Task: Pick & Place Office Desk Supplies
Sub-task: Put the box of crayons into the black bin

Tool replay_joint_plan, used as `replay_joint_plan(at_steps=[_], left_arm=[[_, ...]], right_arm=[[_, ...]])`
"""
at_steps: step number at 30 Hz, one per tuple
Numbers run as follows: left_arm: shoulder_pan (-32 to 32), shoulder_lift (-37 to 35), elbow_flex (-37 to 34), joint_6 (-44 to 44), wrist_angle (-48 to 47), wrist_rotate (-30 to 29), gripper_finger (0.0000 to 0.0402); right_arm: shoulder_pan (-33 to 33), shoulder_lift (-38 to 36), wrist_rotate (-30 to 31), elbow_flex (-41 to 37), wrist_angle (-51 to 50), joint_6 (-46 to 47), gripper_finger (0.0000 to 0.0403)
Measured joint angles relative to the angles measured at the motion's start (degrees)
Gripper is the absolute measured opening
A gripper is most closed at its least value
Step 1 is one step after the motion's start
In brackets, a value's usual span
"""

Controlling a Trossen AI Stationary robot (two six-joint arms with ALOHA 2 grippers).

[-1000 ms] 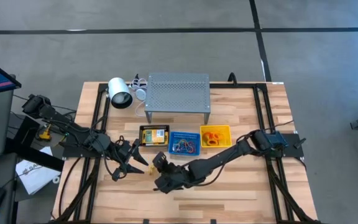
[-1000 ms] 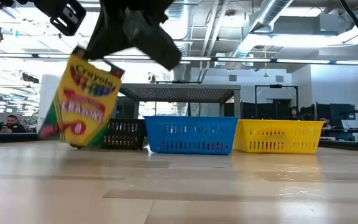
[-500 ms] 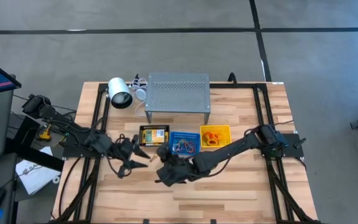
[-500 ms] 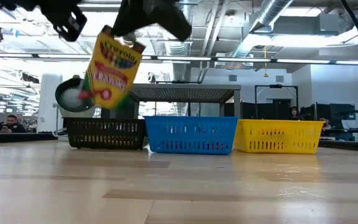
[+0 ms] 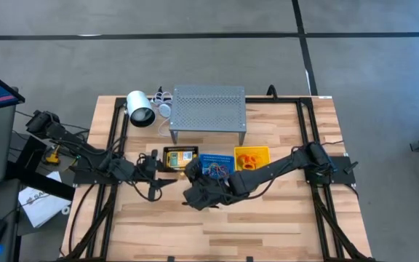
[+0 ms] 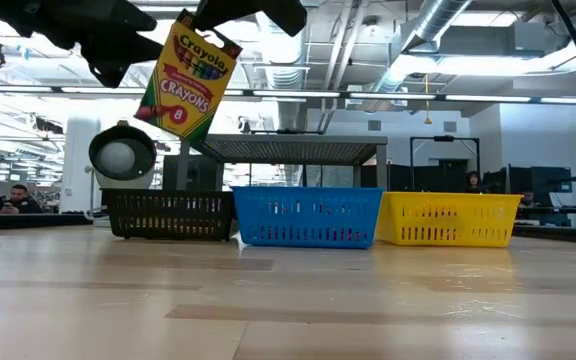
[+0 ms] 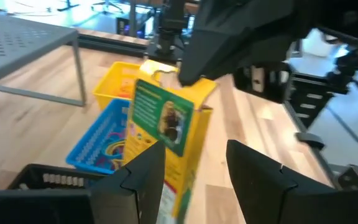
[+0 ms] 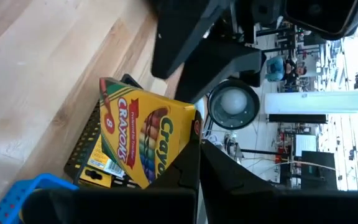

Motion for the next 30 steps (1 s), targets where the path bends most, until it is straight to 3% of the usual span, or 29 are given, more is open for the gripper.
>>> replay_joint_plan(at_steps=[13,22,30], left_arm=[[3.49,7.32,0.02,-1.45,0.65,-2.8,0.0168],[4.99,7.63,0.15,-1.51,2.05,-2.8,0.0167],[5.49,7.61,0.15,-1.36,2.07,-2.78,0.0119]], right_arm=[[-2.16,0.02,-0.04,1.2,0.66,0.33,0.0],[-2.11,0.02,-0.24,1.2,0.81,0.44,0.0],[-2.16,0.02,-0.22,1.2,0.83,0.46,0.0]])
